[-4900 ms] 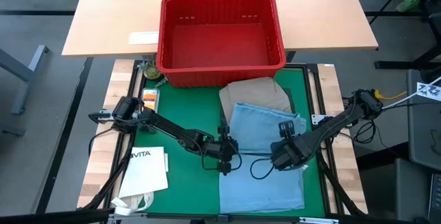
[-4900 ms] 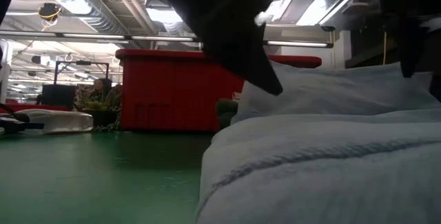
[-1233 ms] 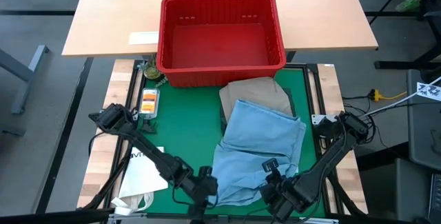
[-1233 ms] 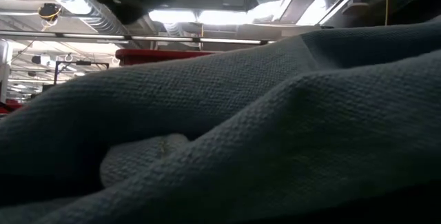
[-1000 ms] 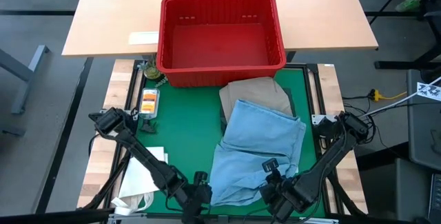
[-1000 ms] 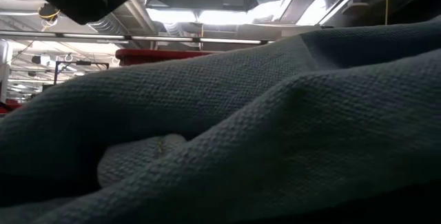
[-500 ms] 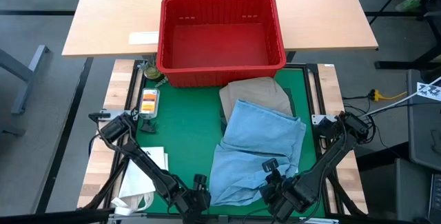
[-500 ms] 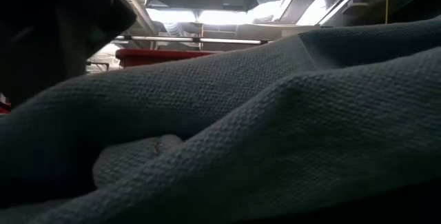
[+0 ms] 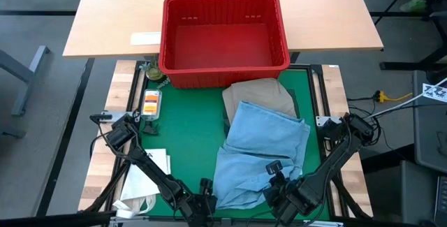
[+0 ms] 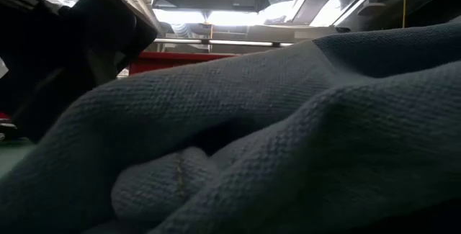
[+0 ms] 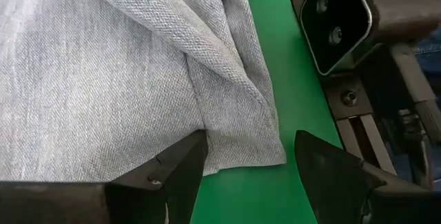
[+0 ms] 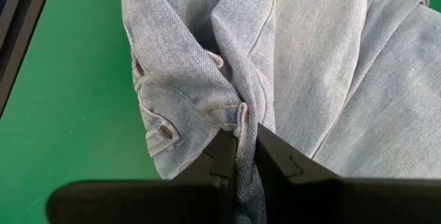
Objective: Fold Laundry from Bin
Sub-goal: Fold the light blue pants
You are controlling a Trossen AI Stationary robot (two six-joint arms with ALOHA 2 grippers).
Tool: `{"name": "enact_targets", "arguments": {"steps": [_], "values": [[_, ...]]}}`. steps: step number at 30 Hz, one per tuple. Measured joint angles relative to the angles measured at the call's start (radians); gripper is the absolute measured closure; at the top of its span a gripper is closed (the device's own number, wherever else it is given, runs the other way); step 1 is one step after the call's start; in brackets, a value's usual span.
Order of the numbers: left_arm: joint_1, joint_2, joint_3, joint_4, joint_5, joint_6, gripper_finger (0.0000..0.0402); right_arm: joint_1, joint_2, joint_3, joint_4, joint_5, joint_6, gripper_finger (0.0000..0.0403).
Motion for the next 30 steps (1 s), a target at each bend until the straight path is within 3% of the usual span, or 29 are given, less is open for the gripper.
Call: {"name": "enact_targets", "arguments": {"steps": [7, 16, 25, 30], "values": [[0.001, 0.015, 0.002, -0.005, -0.036, -0.006, 0.021, 0.0, 0.0, 0.0, 0.0, -0.001, 0.001, 0.037], [0.003, -0.014, 0.0, -0.048, -0.017, -0.008, 0.0384, 0.002, 0.0, 0.0, 0.003, -0.085, 0.003, 0.037], [0.01, -0.141, -0.002, -0.113, -0.006, -0.004, 0.0393, 0.032, 0.0, 0.001, 0.001, -0.223, 0.009, 0.037], [0.037, -0.219, -0.002, -0.126, -0.008, -0.003, 0.0394, 0.086, 0.0, 0.001, -0.003, -0.249, 0.114, 0.037]]}}
